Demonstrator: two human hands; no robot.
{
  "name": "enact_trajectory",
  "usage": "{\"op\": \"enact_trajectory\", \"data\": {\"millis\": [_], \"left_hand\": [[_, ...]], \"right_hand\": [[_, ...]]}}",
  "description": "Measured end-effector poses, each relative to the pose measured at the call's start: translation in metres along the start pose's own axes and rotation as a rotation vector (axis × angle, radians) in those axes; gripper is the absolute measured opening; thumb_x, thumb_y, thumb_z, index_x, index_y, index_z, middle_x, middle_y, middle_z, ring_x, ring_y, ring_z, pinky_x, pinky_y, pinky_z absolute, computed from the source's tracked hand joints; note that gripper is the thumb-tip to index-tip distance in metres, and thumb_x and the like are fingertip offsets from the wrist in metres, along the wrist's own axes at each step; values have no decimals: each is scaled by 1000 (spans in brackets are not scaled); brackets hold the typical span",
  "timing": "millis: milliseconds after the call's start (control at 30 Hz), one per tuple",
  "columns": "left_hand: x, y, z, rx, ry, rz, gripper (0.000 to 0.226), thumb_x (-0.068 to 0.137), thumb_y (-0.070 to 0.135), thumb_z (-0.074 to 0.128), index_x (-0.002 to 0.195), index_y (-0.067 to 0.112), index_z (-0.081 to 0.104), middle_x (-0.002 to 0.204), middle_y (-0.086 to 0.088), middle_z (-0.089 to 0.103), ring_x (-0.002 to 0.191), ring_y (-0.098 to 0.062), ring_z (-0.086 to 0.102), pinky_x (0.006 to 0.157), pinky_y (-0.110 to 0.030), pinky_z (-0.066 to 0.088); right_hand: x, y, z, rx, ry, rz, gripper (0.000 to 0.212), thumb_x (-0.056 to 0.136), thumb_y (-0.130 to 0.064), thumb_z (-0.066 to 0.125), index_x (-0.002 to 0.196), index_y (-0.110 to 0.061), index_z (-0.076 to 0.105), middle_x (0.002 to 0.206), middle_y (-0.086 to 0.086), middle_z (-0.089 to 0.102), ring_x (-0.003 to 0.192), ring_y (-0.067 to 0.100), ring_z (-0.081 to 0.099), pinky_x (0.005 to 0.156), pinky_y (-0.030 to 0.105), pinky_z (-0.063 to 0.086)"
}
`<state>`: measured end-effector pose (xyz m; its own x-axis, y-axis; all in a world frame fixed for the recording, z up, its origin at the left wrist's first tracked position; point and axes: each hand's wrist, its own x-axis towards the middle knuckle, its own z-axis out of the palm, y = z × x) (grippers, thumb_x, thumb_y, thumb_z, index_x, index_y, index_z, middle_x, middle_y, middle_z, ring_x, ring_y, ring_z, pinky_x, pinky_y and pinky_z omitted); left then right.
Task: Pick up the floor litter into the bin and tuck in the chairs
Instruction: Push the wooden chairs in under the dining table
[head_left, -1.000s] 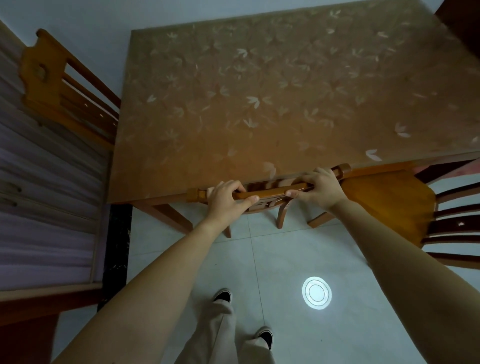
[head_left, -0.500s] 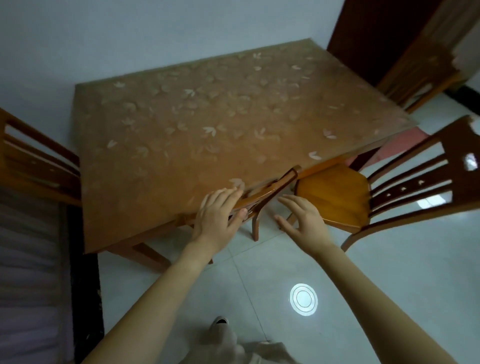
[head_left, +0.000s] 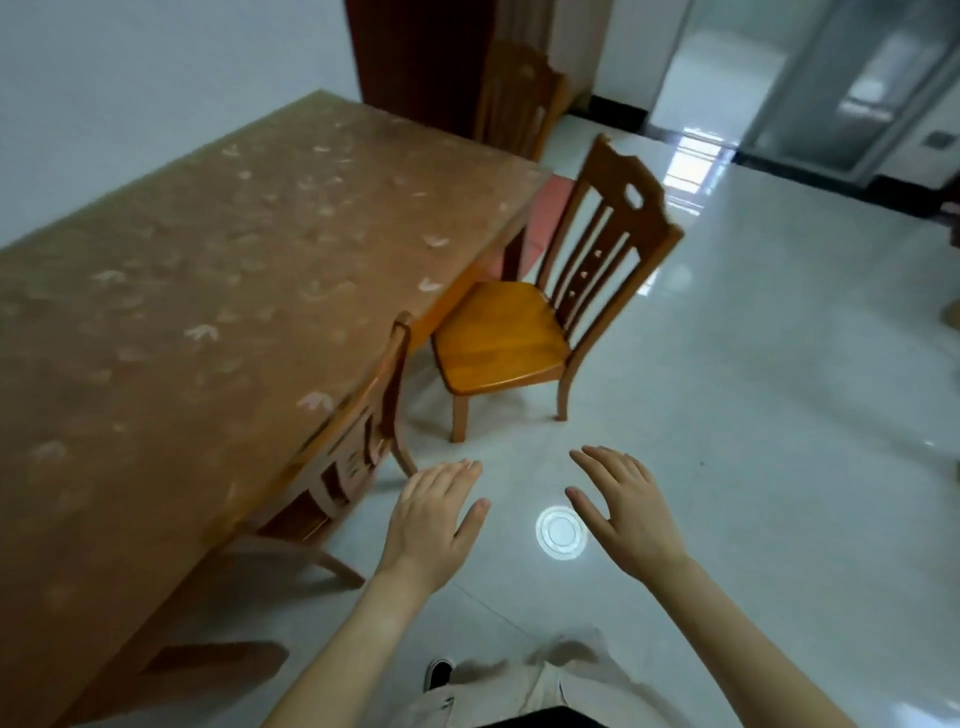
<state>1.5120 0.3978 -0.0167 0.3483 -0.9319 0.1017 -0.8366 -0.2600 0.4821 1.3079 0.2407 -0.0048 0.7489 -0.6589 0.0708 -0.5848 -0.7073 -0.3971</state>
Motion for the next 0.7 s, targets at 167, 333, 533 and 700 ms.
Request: {"op": "enact_trajectory", "data": {"millis": [167, 333, 533, 700], "left_hand": [[52, 57, 17, -16, -48, 93, 67, 97, 57, 14, 131, 17, 56, 130, 1, 59, 123, -18, 52, 103, -38, 40], [113, 118, 54, 4, -41, 75, 73, 94, 63, 9, 131, 21, 55, 131, 3, 59, 123, -15, 52, 102, -32, 36], [180, 212, 107, -18, 1, 11, 70, 93, 63, 12, 130, 23, 56, 130, 4, 59, 122, -14, 53, 99, -29, 36], [235, 265, 133, -1, 10, 45, 59, 96, 56, 22, 130, 22, 56, 130, 5, 59, 123, -13, 52, 101, -31, 38]], "right_hand": [[-10, 60, -30, 6, 92, 110, 54, 97, -53, 36, 134, -19, 57, 135, -2, 58, 127, 18, 49, 110, 37, 32], [-4, 142, -61, 27, 148, 138, 53, 96, -52, 38, 131, -19, 59, 131, -2, 60, 124, 18, 52, 108, 38, 36], [15, 244, -116, 28, 139, 90, 53, 94, -52, 41, 130, -18, 59, 130, -2, 60, 123, 20, 51, 106, 39, 37], [43, 309, -163, -5, 149, 37, 52, 94, -50, 41, 130, -17, 59, 130, -1, 60, 123, 20, 50, 106, 38, 37]]}}
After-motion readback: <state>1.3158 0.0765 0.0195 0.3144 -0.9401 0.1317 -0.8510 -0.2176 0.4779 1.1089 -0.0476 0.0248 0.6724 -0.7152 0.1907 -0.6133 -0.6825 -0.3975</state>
